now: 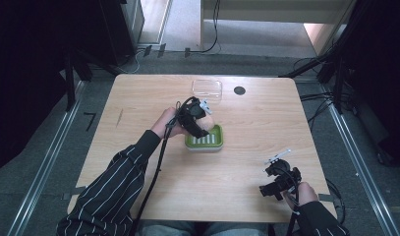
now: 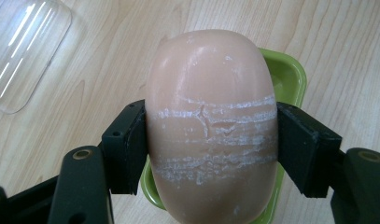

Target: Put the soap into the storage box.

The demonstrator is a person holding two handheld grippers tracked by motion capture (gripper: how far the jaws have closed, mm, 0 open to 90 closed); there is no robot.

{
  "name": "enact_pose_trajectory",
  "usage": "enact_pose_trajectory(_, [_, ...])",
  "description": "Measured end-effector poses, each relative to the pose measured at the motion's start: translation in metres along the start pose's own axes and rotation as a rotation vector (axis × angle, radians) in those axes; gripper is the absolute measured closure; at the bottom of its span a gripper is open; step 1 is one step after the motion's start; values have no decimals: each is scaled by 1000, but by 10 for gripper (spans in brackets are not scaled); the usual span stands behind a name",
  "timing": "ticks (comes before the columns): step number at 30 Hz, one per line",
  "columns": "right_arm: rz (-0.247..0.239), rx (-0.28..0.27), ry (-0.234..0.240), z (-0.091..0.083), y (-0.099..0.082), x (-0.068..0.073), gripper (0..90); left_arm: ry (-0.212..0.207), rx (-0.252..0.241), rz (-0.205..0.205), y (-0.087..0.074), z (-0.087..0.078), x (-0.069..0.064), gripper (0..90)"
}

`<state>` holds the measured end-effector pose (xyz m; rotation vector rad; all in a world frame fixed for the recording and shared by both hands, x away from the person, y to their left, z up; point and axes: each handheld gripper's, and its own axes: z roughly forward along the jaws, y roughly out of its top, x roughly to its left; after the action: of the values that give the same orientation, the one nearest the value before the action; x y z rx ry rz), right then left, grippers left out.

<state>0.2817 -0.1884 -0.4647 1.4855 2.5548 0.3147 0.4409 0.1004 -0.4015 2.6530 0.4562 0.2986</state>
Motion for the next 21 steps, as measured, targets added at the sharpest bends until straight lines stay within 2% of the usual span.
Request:
enact_pose_trajectory(9, [3, 1, -4, -1, 0, 1, 146, 1, -2, 33, -2, 7, -3, 326])
enact_pose_trajectory(15, [-4, 3, -1, 0, 0, 0, 146, -6, -11, 36, -5, 13, -1, 326])
enact_pose_trajectory(21, [-3, 4, -2, 0, 0, 0, 146, -19, -9, 70, -6, 21, -2, 326])
